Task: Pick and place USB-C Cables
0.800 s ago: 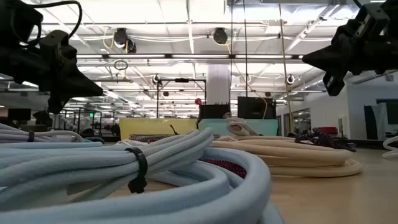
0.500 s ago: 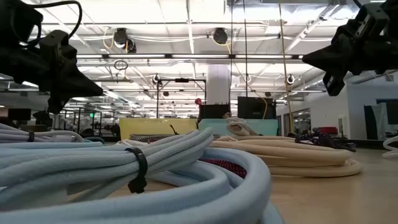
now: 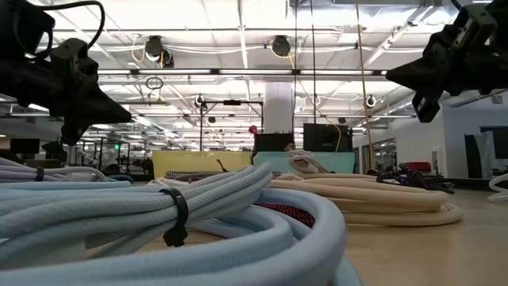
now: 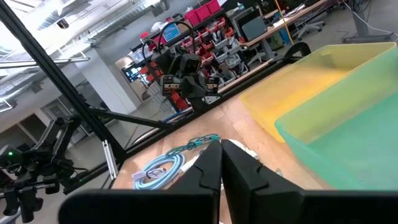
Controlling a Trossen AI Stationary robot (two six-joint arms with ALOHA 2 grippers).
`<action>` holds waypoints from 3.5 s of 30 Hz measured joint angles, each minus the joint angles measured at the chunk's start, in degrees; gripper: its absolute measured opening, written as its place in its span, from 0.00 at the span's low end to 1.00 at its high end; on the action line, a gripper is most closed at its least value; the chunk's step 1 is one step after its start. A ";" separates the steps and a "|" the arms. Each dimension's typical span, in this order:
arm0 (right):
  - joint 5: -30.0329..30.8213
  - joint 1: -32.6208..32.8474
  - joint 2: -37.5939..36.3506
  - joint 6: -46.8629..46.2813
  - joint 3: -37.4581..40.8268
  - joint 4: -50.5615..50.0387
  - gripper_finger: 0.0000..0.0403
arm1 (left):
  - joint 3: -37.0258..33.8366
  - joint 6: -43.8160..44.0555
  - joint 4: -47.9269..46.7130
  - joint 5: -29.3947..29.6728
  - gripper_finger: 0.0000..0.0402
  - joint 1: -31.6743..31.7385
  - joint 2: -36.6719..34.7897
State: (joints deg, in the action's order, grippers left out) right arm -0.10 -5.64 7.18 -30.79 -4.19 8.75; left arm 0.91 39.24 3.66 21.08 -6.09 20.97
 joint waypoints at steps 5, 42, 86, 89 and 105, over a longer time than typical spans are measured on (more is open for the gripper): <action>0.01 0.00 0.00 0.00 0.00 0.01 0.01 | 0.00 0.00 0.02 0.00 0.06 0.00 0.01; -2.97 -3.16 21.02 14.98 -44.31 -1.84 0.09 | -0.01 0.00 0.02 0.00 0.06 0.00 0.00; -4.95 -4.79 57.87 -2.44 -50.22 24.27 0.32 | 77.42 -31.34 -53.18 -15.11 0.06 9.55 48.47; -6.48 -4.79 57.16 -2.08 -50.22 19.35 0.32 | 76.14 -34.12 -53.38 -16.68 0.06 8.02 57.32; -12.46 -4.75 52.65 -3.13 -50.28 0.12 0.32 | 75.36 -36.10 -47.88 -24.69 0.52 6.43 82.92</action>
State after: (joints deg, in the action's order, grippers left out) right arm -12.56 -10.39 59.83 -33.92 -54.48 8.87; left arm 76.27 3.14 -44.22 -3.61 0.34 103.89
